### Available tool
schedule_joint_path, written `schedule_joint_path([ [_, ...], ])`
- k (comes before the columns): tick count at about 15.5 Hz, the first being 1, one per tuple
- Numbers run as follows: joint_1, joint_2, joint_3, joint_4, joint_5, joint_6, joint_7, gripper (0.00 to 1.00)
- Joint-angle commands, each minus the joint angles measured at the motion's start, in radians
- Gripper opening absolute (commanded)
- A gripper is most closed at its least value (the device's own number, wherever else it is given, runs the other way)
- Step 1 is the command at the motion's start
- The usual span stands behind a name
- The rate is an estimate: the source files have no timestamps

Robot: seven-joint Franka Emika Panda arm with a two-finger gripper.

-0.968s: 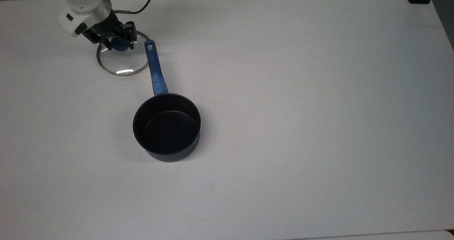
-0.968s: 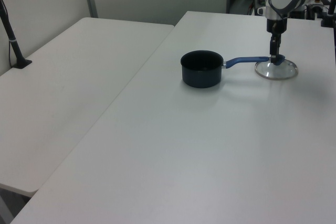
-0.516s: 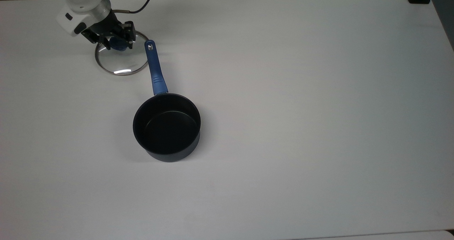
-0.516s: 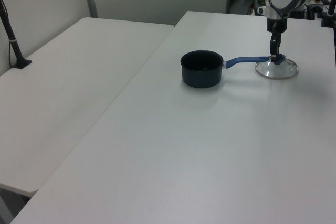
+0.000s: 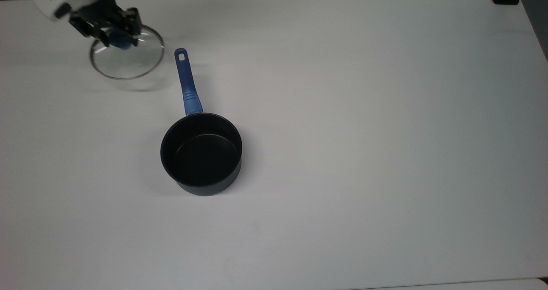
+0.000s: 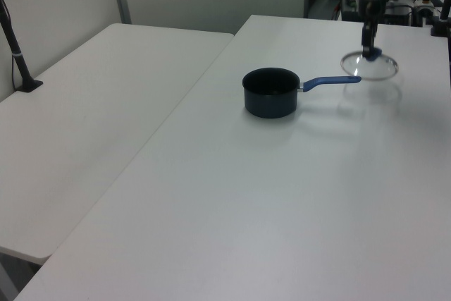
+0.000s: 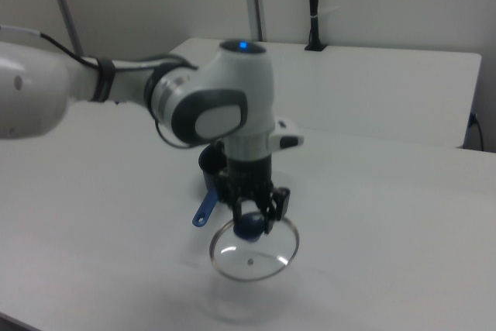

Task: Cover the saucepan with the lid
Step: 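Carry the lid over the navy saucepan's rim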

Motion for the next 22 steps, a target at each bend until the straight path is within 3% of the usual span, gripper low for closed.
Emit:
schedule_joint_path([
  [1, 0.002, 0.018, 0.002, 0.164, -0.015, -0.084, 0.143, 0.34],
  [3, 0.007, 0.049, 0.034, 0.239, -0.017, -0.087, 0.258, 0.34],
  [5, -0.002, 0.099, 0.117, 0.337, -0.018, -0.102, 0.353, 0.34],
  [10, 0.043, 0.271, 0.190, 0.575, -0.015, -0.129, 0.692, 0.34],
  [15, 0.157, 0.350, 0.191, 0.615, -0.012, -0.101, 0.924, 0.34],
  [19, 0.154, 0.376, 0.202, 0.622, 0.064, -0.009, 1.070, 0.35],
  [22, 0.156, 0.406, 0.202, 0.618, 0.069, 0.066, 1.108, 0.35],
])
